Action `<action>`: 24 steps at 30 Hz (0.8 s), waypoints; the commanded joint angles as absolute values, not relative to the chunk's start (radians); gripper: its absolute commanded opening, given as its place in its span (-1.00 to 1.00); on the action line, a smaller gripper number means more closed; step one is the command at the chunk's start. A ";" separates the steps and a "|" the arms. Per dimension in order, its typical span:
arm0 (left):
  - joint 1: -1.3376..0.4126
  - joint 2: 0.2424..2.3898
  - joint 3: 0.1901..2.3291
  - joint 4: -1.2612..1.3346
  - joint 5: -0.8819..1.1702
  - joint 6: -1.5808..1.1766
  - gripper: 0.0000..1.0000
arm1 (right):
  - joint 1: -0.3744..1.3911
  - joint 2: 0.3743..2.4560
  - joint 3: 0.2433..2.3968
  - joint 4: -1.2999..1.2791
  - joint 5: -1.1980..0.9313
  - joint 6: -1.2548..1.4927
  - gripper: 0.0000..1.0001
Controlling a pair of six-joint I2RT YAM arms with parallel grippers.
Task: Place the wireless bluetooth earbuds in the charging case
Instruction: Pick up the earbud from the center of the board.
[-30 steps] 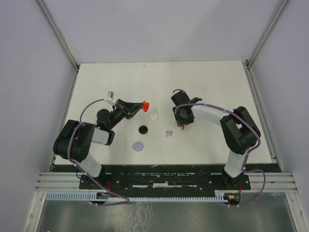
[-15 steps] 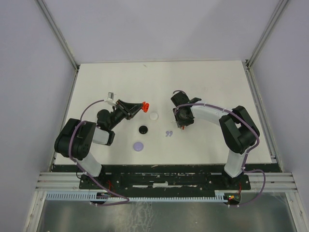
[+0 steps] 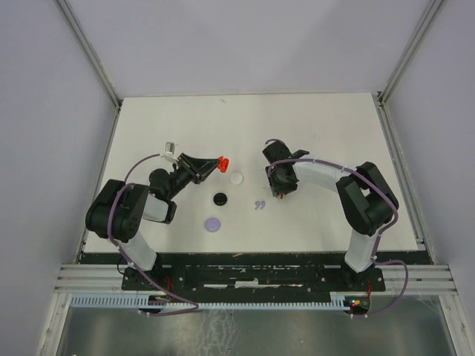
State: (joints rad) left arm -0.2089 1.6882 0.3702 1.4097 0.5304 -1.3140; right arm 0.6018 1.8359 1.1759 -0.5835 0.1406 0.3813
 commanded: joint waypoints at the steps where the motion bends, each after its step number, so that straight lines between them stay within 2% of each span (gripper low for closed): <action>1: -0.203 1.687 0.364 1.487 0.546 -1.361 -0.94 | 0.602 1.854 1.213 -0.560 0.122 0.393 -0.09; 24: -0.192 1.679 0.357 1.488 0.549 -1.362 -0.94 | 0.612 1.876 1.239 -0.561 0.118 0.396 -0.19</action>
State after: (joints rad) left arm -0.1974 1.6882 0.3645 1.4223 0.5335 -1.3426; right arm 0.6067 1.8641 1.2045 -0.5800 0.1131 0.3817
